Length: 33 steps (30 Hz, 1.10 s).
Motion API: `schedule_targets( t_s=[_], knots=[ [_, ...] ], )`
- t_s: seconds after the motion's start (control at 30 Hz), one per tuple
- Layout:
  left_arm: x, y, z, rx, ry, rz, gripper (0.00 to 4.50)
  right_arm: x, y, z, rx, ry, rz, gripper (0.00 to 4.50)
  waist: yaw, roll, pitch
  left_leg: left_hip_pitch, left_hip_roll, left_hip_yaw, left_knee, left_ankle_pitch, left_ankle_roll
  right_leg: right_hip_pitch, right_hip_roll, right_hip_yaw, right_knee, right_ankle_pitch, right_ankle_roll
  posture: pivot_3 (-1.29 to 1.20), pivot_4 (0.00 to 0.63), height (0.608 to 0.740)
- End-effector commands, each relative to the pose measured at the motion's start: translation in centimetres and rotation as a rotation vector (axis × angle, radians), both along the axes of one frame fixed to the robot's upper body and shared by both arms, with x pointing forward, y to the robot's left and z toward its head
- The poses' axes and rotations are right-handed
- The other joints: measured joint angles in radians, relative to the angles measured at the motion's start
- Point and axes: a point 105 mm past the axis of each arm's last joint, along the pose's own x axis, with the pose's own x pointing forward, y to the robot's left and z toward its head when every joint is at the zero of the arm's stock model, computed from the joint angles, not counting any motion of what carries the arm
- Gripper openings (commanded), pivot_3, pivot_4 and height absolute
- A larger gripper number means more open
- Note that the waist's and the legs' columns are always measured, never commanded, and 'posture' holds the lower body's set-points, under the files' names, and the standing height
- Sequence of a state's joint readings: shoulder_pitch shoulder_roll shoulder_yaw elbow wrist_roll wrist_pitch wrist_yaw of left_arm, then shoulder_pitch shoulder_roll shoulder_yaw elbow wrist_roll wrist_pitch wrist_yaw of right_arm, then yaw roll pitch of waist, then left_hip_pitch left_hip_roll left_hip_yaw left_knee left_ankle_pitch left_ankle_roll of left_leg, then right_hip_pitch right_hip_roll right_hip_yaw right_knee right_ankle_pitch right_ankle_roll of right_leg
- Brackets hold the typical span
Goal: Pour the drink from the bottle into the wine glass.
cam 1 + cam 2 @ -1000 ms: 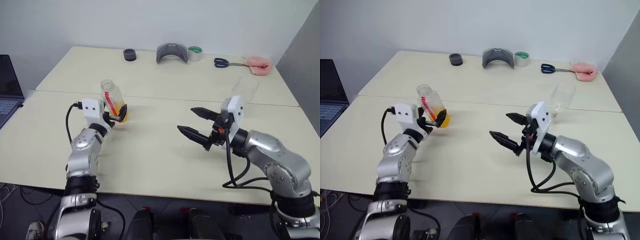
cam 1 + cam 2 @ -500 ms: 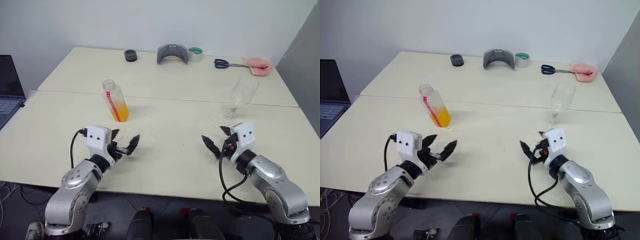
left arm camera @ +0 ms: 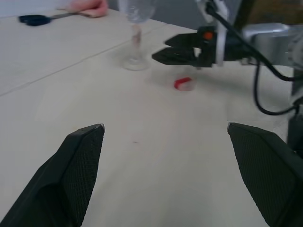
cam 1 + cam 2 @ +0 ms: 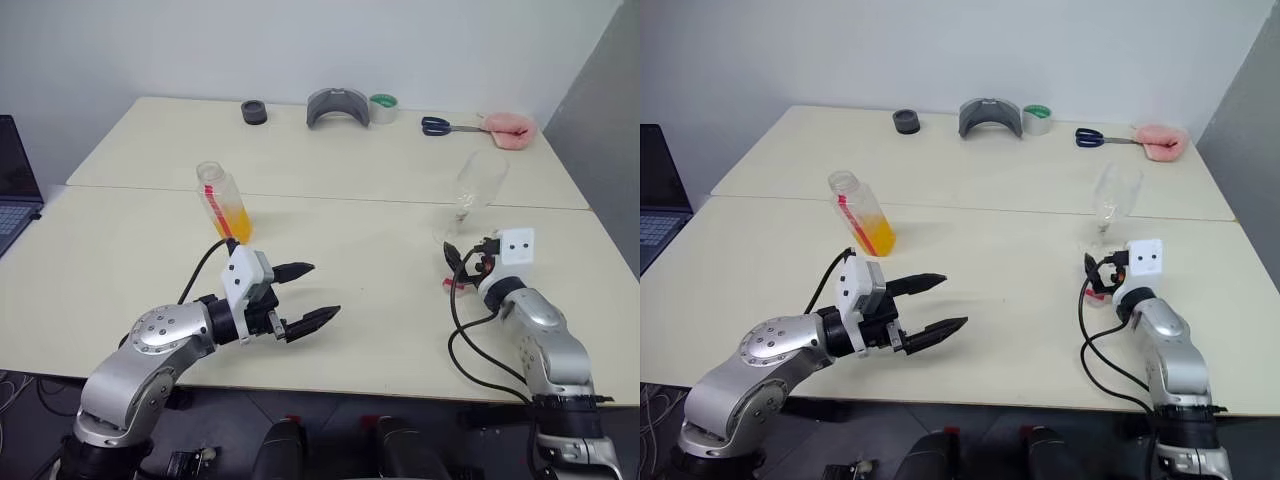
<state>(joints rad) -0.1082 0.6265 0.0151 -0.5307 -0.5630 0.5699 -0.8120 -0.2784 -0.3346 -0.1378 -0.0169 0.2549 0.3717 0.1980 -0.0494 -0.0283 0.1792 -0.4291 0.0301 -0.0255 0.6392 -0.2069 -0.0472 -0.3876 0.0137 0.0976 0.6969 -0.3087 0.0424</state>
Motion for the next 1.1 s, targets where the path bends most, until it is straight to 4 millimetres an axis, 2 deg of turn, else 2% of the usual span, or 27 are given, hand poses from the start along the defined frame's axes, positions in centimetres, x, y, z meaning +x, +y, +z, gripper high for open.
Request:
schedule_targets(
  t_s=[0.03, 0.4, 0.53, 0.8, 0.9, 1.1],
  knots=[
    [0.4, 0.1, 0.5, 0.010, -0.064, -0.032, 4.49, 0.9, -0.5, 1.2, -0.017, -0.062, -0.016, 4.50, -0.002, 0.000, 0.000, 0.000, 0.000, 0.000, 0.000, 0.000, 0.000, 0.000, 0.000, 0.000, 0.000, 0.000, 0.000, 0.00, 0.150, 0.740],
    [2.0, 0.3, 1.3, -0.002, -0.113, -0.006, 4.49, 3.5, -0.4, 2.2, 0.009, -0.115, -0.018, 4.50, -0.007, 0.000, 0.000, 0.000, 0.000, 0.000, 0.000, 0.000, 0.000, 0.000, 0.000, 0.000, 0.000, 0.000, 0.000, 0.00, 0.150, 0.740],
    [3.1, 0.1, 2.6, -0.011, -0.135, 0.019, 4.49, 4.6, 0.1, 2.4, 0.025, -0.129, -0.013, 4.50, -0.007, 0.000, 0.000, 0.000, 0.000, 0.000, 0.000, 0.000, 0.000, 0.000, 0.000, 0.000, 0.000, 0.000, 0.000, 0.00, 0.150, 0.740],
    [3.2, -0.4, 3.3, 0.002, -0.137, 0.015, 4.49, 6.1, 0.2, 2.6, 0.034, -0.154, -0.025, 4.50, -0.008, 0.000, 0.000, 0.000, 0.000, 0.000, -0.001, 0.000, 0.000, 0.000, 0.000, 0.000, 0.000, 0.000, 0.000, 0.00, 0.150, 0.740],
    [3.2, -0.6, 3.7, 0.005, -0.141, 0.015, 4.50, 6.3, 0.0, 2.6, 0.045, -0.165, -0.033, 3.87, -0.008, 0.000, 0.000, 0.000, 0.000, 0.000, -0.001, 0.000, 0.000, 0.000, 0.000, 0.000, 0.000, 0.000, 0.000, 0.00, 0.150, 0.740],
    [3.3, -0.9, 4.3, 0.003, -0.146, 0.017, 4.50, 6.2, 0.0, 2.8, 0.041, -0.185, -0.026, 1.70, -0.008, 0.001, 0.000, 0.000, 0.000, 0.000, -0.001, 0.000, 0.000, 0.000, -0.001, 0.000, 0.000, 0.000, 0.000, 0.00, 0.150, 0.740]
  ],
)
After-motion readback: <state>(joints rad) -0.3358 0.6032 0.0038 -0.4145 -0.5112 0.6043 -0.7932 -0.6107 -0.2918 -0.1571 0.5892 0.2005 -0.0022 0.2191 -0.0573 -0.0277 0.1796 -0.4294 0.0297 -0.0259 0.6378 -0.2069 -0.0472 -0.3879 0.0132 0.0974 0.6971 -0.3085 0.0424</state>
